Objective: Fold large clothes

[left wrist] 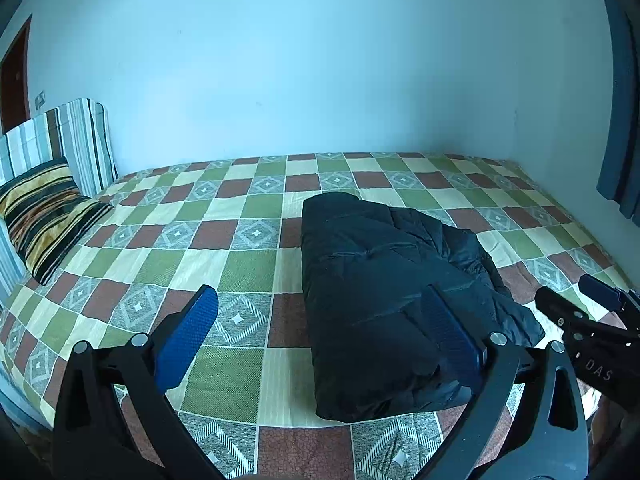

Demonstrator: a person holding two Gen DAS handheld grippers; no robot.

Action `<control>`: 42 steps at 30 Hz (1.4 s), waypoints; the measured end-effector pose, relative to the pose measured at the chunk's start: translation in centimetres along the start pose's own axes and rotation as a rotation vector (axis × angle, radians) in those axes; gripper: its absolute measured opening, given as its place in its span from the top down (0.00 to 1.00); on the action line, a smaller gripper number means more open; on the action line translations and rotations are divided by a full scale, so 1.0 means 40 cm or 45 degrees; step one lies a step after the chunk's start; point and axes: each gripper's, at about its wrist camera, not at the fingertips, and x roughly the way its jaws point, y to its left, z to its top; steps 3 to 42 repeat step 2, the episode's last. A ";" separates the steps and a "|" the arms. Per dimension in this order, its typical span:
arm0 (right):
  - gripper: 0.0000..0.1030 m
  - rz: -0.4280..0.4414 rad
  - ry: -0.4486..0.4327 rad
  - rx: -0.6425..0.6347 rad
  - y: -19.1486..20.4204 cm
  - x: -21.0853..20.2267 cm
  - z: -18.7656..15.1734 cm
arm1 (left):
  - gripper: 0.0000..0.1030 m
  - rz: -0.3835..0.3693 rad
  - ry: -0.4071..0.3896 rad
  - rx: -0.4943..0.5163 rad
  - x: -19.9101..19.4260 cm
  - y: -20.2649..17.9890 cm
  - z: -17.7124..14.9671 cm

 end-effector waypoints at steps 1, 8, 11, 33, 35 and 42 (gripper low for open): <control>0.24 -0.006 0.000 0.004 -0.006 0.005 0.000 | 0.02 0.002 0.007 -0.002 0.006 0.005 -0.001; 0.24 -0.015 0.004 0.010 -0.015 0.011 0.000 | 0.02 0.008 0.017 -0.008 0.016 0.014 -0.003; 0.24 -0.015 0.004 0.010 -0.015 0.011 0.000 | 0.02 0.008 0.017 -0.008 0.016 0.014 -0.003; 0.24 -0.015 0.004 0.010 -0.015 0.011 0.000 | 0.02 0.008 0.017 -0.008 0.016 0.014 -0.003; 0.24 -0.015 0.004 0.010 -0.015 0.011 0.000 | 0.02 0.008 0.017 -0.008 0.016 0.014 -0.003; 0.24 -0.015 0.004 0.010 -0.015 0.011 0.000 | 0.02 0.008 0.017 -0.008 0.016 0.014 -0.003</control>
